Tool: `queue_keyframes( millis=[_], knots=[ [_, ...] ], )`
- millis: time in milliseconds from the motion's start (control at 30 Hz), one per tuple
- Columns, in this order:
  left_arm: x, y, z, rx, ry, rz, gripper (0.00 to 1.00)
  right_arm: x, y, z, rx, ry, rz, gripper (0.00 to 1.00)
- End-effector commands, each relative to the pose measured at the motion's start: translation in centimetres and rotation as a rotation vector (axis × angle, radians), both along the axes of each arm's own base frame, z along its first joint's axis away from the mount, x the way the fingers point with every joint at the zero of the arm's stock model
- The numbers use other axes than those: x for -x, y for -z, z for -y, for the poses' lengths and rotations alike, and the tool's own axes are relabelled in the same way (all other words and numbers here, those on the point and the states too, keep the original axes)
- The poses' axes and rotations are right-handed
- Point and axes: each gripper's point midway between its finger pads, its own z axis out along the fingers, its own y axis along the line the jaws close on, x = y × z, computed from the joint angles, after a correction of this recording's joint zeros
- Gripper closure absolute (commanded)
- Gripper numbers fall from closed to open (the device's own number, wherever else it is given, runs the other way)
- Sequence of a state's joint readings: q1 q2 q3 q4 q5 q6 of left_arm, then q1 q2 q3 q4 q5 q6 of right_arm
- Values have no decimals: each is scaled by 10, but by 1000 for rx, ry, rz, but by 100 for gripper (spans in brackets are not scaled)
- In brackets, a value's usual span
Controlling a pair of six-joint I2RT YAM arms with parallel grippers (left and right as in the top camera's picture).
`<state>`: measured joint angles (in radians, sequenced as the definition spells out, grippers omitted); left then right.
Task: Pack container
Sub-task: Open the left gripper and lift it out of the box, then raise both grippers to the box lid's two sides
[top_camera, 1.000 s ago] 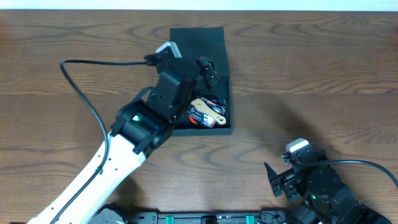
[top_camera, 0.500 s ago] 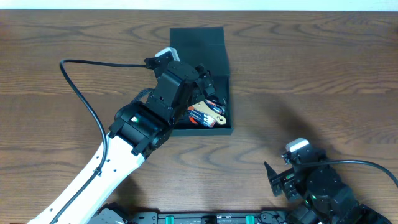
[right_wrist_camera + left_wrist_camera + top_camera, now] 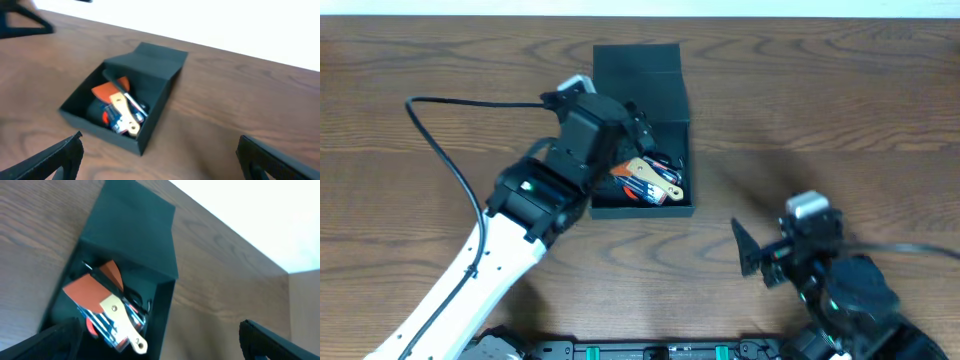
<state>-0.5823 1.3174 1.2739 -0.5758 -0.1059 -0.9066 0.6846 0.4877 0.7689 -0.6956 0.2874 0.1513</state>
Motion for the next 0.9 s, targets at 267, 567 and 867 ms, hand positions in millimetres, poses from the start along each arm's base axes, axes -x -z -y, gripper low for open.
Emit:
queue_keyframes(
  millis=[267, 567, 867],
  knots=[
    [-42, -10, -81, 115, -153, -4, 4, -99, -6, -23, -70, 19, -279, 1],
    [-49, -2, -116, 91, -292, -18, 51, -181, -21, -46, -135, 8, -153, 21],
    [-91, 25, -141, 171, -326, -46, 95, -238, 5, -8, -403, 250, -267, 99]
  ],
)
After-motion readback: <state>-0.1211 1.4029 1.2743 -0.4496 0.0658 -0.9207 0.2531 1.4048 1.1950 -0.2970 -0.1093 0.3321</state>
